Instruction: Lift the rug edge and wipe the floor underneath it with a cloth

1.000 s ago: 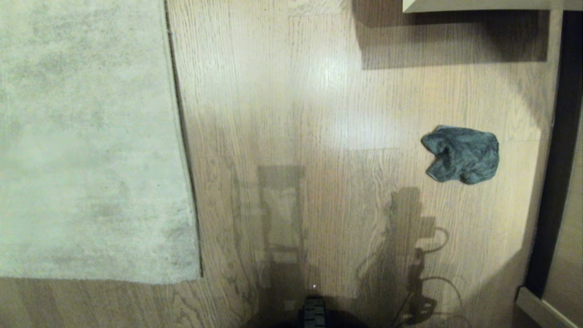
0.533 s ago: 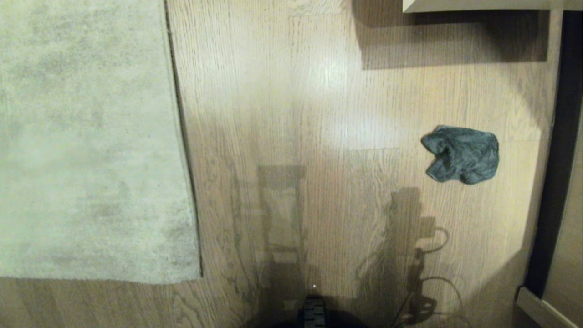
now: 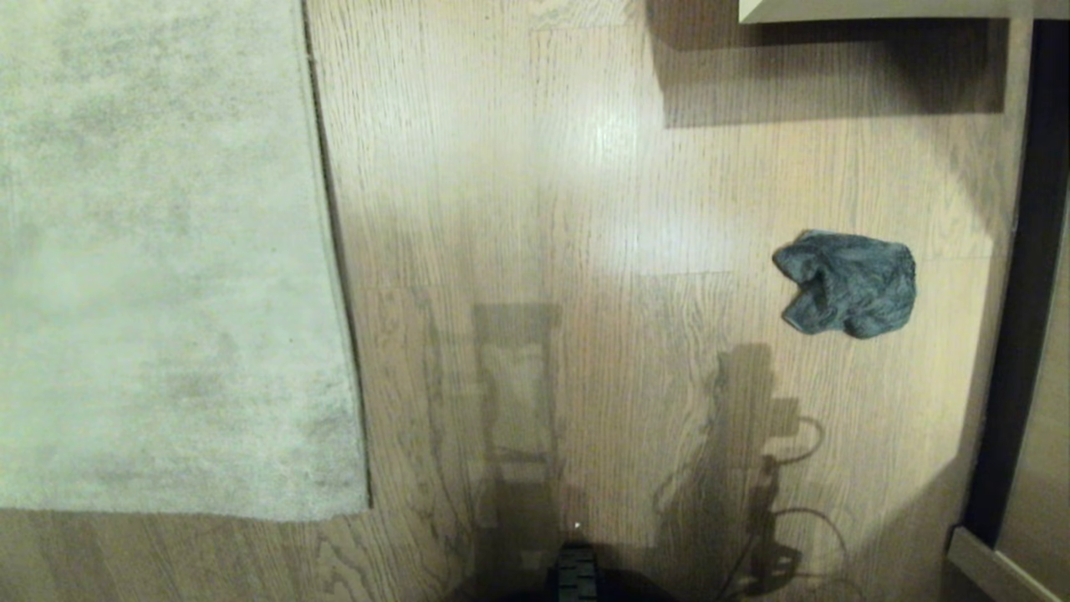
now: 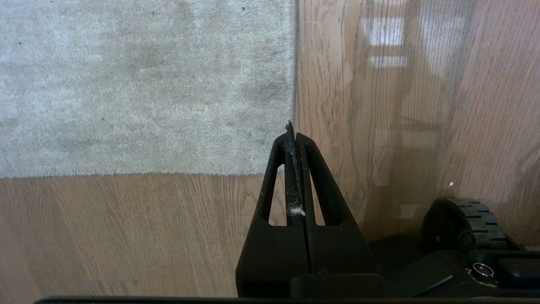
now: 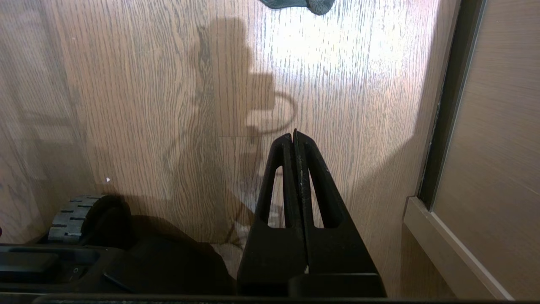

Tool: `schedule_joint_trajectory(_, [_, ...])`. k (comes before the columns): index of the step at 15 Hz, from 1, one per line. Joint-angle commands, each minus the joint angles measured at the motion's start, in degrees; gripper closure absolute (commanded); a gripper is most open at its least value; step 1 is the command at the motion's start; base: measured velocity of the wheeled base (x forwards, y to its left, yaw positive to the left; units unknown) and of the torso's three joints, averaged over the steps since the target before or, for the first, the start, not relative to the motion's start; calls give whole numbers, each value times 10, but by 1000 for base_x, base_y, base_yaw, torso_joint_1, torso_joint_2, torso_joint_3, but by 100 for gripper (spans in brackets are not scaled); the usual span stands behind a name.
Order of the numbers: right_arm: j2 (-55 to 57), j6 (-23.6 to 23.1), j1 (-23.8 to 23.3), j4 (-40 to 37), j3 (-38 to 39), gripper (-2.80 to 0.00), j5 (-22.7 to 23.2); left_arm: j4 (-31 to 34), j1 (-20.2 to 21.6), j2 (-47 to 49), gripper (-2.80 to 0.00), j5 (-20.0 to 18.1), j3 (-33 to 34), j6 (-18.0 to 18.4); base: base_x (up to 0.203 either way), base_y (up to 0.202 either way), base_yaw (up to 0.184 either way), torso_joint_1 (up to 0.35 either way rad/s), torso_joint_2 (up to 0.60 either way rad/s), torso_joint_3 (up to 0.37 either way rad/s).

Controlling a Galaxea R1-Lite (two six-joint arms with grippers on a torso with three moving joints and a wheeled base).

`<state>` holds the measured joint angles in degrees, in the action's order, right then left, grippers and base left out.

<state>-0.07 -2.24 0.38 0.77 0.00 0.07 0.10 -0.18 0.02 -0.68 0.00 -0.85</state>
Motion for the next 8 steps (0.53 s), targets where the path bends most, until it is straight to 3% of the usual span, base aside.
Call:
schedule_joint_trajectory(1, [2,-1,0,0,0,0,0,1,0,1,0,0,0,0,0,0,0,0,0,0])
schedule_joint_trajectory(4, [2,-1,0,0,0,0,0,0,0,1,0,0,0,0,0,0,0,2,3,51])
schedule_joint_trajectory(8, [2,-1,0,0,0,0,0,0,0,1,0,0,0,0,0,0,0,2,2,174])
